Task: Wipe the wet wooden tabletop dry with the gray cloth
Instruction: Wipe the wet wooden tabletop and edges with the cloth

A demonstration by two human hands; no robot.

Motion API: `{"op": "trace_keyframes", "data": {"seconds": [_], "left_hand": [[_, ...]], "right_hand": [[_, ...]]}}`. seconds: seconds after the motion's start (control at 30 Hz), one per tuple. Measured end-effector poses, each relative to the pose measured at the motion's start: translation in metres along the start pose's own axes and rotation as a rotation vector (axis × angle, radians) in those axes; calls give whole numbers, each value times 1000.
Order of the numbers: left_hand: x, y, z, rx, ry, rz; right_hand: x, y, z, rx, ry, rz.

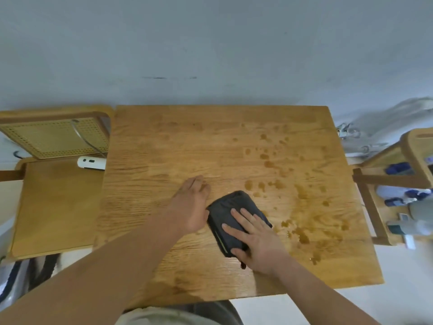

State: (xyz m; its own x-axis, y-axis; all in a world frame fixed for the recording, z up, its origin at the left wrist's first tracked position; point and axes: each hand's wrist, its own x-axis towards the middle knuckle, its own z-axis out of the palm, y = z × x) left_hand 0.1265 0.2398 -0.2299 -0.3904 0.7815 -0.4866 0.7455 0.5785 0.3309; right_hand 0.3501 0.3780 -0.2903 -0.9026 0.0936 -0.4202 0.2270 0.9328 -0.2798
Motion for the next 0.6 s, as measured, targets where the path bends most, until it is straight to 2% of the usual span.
{"op": "trace_keyframes", "data": {"seconds": [0.07,0.17,0.3,0.37,0.43,0.6], "left_hand": [[-1,-1,0,1,-15,11],[0,-10,-8,-19,3,8],[13,-21,-21,-33,5,3],[29,-27,-26,-4,26,15],[46,-29,-30,14,16,12],[86,-30,-37,130,-19,-48]], "right_hand": [[19,14,-23,17,-34,75],[62,21,-59,110,-50,318],[103,-1,-72,185,31,551],[103,-16,-67,181,63,556],[87,-22,-61,148,35,485],[78,13,-81,117,-84,332]]}}
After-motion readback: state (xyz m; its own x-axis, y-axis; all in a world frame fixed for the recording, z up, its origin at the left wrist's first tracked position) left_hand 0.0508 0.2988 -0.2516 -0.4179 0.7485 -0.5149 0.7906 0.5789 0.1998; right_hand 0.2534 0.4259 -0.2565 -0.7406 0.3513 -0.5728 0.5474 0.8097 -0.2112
